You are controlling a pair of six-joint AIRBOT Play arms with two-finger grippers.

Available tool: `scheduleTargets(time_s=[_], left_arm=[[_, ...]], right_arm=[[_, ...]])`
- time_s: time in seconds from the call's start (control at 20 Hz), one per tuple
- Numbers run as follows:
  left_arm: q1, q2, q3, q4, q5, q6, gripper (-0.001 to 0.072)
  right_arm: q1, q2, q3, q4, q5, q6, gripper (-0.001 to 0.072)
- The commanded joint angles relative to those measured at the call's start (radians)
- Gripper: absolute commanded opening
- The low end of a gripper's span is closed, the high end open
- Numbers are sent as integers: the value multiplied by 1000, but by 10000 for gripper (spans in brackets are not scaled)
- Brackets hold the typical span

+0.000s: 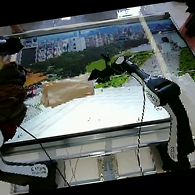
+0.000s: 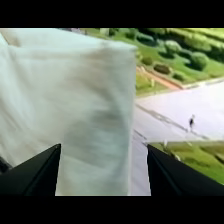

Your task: Fold the shirts.

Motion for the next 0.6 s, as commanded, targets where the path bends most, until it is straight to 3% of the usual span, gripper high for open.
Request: scheduleTargets(time_s=[0.0,0.05,0.1,0.15,0.2,0.25,0.4,0.55], left_arm=[[0,0,1,0,-2,15,14],[0,0,1,0,-3,20,14],[1,0,1,1,-4,24,13],[1,0,1,1,-6,27,14],[1,0,1,2,-8,27,14],[1,0,1,2,-10,27,14],[1,0,1,2,-21,26,14],[1,0,1,1,-47,26,14]], right_arm=[[51,-37,-2,135,-69,-39,611],[61,-44,-2,157,-64,-39,605],[67,-45,-2,171,-63,-39,551],[68,-45,7,195,-55,-40,337],[61,-41,23,233,-35,-89,22],[49,-32,42,262,-14,-129,30],[-33,52,91,177,4,-86,28],[-192,223,90,-120,78,36,28]])
